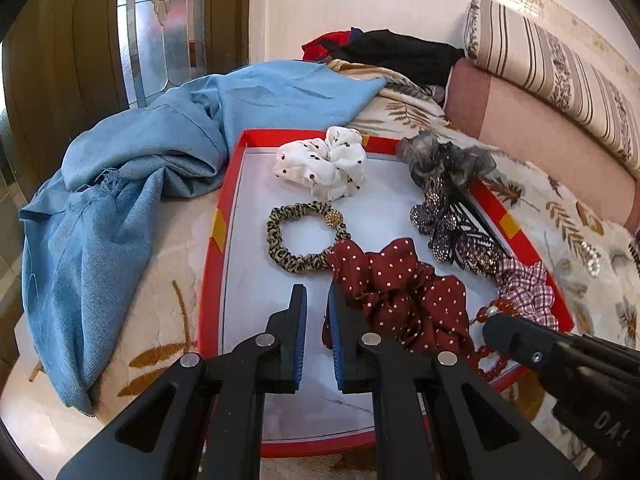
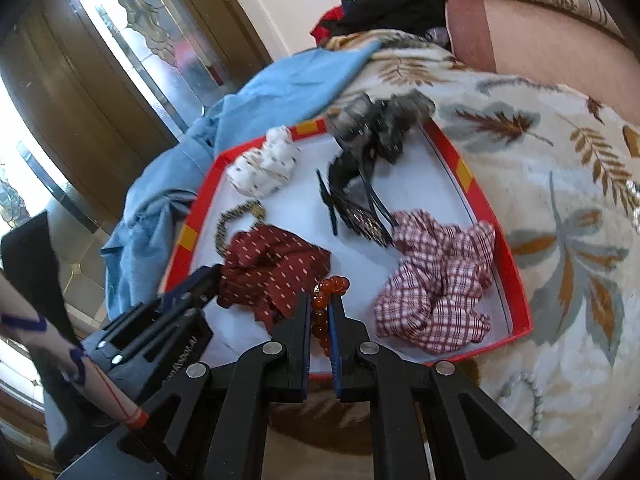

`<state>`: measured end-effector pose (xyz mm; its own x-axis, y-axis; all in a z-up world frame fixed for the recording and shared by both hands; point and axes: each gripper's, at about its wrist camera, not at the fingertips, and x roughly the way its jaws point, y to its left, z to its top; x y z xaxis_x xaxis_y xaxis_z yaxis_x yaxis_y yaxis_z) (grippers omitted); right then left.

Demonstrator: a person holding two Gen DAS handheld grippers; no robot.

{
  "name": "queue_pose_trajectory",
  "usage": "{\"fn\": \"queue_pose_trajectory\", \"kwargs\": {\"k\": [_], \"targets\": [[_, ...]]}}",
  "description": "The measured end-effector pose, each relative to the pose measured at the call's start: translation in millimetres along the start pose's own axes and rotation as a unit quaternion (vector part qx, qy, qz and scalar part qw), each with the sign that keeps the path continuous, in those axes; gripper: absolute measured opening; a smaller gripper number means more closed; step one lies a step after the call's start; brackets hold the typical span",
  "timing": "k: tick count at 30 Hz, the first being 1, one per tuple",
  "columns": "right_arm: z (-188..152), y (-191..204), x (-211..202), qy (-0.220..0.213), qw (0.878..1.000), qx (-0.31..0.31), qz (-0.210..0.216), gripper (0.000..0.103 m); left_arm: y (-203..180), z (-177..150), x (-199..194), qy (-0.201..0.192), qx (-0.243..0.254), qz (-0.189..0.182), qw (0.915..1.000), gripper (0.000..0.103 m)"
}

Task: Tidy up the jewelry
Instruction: 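Lower the red bead bracelet into the tray and open the right gripper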

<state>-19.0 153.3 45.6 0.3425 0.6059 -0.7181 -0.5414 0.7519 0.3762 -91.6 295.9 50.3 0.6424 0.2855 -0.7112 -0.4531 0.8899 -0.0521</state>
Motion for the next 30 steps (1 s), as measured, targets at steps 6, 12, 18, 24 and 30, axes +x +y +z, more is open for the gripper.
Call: {"fn": "queue_pose_trajectory", "kwargs": {"k": [6,12,18,24,30], "targets": [[-4.8,-7.3,3.3,0.007,1.000,0.006,-0.003,0.009,-0.7,0.0,2.5,0.005,0.002,0.004,1.0000,0.011],[-8.9,-11.0,4.8,0.012,1.000,0.009,-0.004,0.009,-2.2,-0.6,2.3,0.004,0.007,0.008,0.9999,0.011],[-8.6,-9.0,5.0,0.012,1.000,0.003,-0.008,0.009,-2.0,-0.8,2.7,0.005,0.007,0.008,0.9999,0.011],[-8.7,-8.1,5.7,0.011,1.000,0.000,-0.010,0.009,-1.9,-0.9,2.8,0.005,0.007,0.008,0.9999,0.011],[-9.1,-8.1,5.6,0.011,1.000,-0.001,-0.010,0.009,-2.0,-1.3,3.9,0.006,0.007,0.008,0.9999,0.011]]}}
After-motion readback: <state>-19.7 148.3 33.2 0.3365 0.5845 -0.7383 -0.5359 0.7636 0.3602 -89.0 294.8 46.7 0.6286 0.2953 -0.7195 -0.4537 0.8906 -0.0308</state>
